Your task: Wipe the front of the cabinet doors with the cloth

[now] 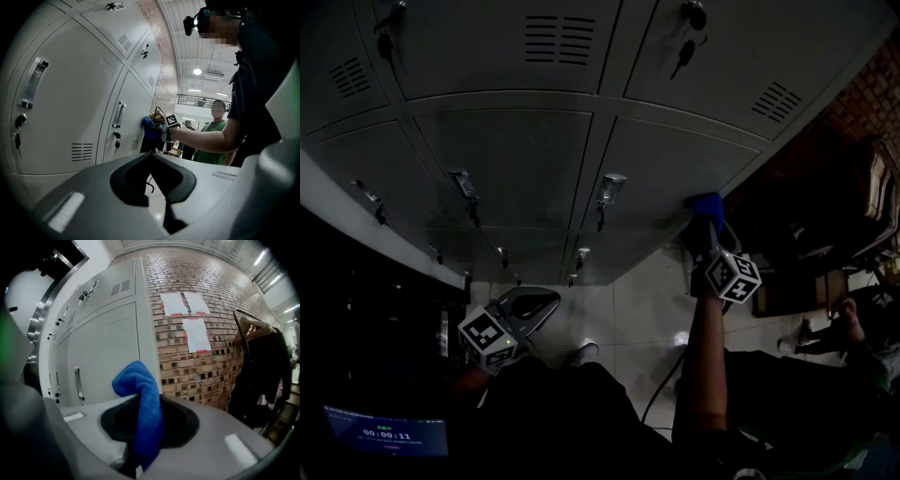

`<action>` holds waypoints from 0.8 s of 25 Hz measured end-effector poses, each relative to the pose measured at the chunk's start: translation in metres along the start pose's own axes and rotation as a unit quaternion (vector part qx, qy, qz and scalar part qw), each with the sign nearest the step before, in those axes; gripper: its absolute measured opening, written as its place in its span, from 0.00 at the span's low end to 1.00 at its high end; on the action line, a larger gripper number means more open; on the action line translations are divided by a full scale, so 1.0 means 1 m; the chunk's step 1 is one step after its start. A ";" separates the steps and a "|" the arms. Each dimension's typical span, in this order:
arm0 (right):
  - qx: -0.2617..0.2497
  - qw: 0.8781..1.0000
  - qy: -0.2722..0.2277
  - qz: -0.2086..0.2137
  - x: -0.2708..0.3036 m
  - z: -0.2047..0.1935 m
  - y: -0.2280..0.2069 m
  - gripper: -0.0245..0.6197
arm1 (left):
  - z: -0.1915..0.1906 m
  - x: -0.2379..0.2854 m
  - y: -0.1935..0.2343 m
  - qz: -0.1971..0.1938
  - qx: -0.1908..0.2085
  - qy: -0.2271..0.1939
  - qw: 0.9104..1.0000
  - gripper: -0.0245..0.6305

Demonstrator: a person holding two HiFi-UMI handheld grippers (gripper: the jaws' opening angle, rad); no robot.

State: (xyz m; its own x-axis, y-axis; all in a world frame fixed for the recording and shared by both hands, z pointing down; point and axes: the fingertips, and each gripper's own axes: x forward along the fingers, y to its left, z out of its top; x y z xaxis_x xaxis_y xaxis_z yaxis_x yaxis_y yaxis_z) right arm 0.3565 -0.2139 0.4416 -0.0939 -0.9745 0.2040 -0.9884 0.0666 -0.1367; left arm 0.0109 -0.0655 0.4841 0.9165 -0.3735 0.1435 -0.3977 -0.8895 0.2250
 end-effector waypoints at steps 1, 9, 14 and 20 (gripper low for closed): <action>0.003 1.000 -0.004 0.005 -0.003 -0.001 0.006 0.17 | 0.000 -0.002 0.001 0.001 0.000 0.000 1.000 0.04; -0.001 0.995 -0.006 0.095 -0.009 -0.022 0.110 0.17 | -0.003 -0.017 0.003 0.002 -0.004 -0.003 1.000 0.04; -0.007 0.984 0.006 0.175 0.009 -0.042 0.186 0.17 | -0.008 -0.028 0.008 0.009 -0.005 -0.001 1.000 0.04; -0.027 0.976 0.033 0.213 0.031 -0.059 0.229 0.17 | -0.011 -0.045 0.014 0.026 -0.007 0.000 1.000 0.04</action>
State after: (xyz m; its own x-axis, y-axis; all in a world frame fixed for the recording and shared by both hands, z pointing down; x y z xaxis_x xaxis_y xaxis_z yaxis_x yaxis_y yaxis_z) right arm 0.1201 -0.2163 0.4738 -0.5032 -0.8401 0.2026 -0.8628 0.4753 -0.1720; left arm -0.0362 -0.0578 0.4914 0.8946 -0.4189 0.1554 -0.4453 -0.8650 0.2314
